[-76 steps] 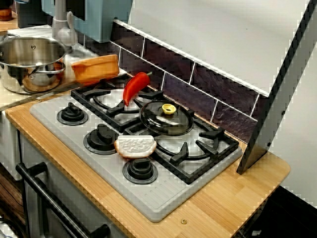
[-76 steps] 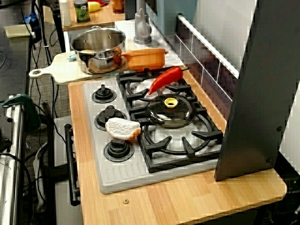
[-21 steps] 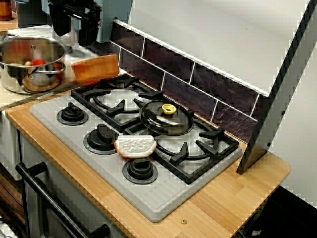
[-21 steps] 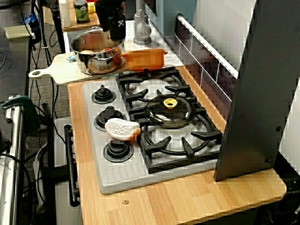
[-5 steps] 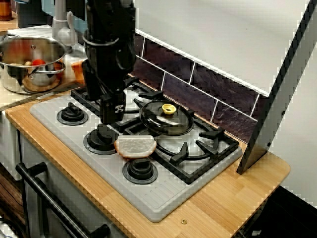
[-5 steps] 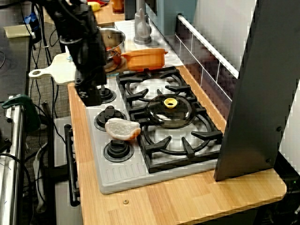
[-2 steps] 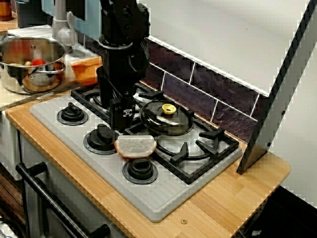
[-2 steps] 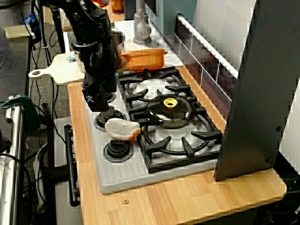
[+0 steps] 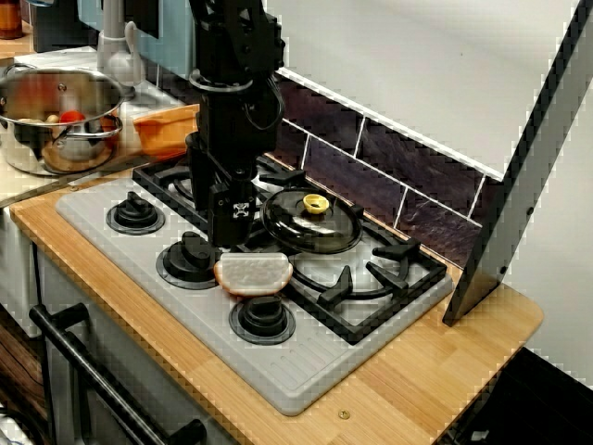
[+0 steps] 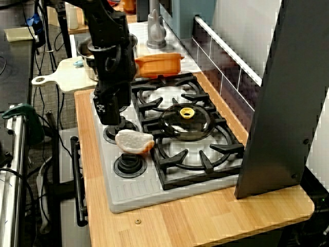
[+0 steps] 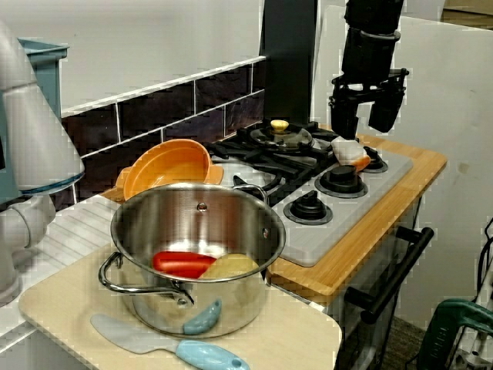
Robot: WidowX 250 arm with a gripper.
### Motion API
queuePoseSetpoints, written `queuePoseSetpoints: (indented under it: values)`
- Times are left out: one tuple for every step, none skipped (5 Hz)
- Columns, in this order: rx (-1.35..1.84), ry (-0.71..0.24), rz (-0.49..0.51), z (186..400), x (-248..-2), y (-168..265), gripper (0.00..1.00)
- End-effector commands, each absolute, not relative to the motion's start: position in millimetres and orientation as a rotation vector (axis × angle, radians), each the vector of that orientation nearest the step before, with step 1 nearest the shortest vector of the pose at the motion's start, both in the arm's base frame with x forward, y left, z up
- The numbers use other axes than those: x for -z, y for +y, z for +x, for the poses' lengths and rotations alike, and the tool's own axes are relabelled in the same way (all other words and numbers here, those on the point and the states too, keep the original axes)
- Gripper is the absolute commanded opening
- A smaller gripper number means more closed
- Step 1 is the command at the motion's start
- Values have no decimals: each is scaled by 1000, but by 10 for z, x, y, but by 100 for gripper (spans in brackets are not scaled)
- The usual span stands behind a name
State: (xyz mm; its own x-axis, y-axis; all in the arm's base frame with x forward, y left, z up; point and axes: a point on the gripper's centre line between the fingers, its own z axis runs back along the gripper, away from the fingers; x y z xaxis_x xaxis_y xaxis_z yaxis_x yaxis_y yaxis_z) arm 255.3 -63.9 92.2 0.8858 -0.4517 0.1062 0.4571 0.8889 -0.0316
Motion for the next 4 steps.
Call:
queuePoseSetpoints:
  values:
    - [493, -116, -87, 2616, -964, -608, 100]
    - [497, -116, -86, 2625, -928, -643, 100]
    - [494, -107, -81, 2657, -851, -674, 100]
    - [490, -107, -58, 2668, -781, -715, 100]
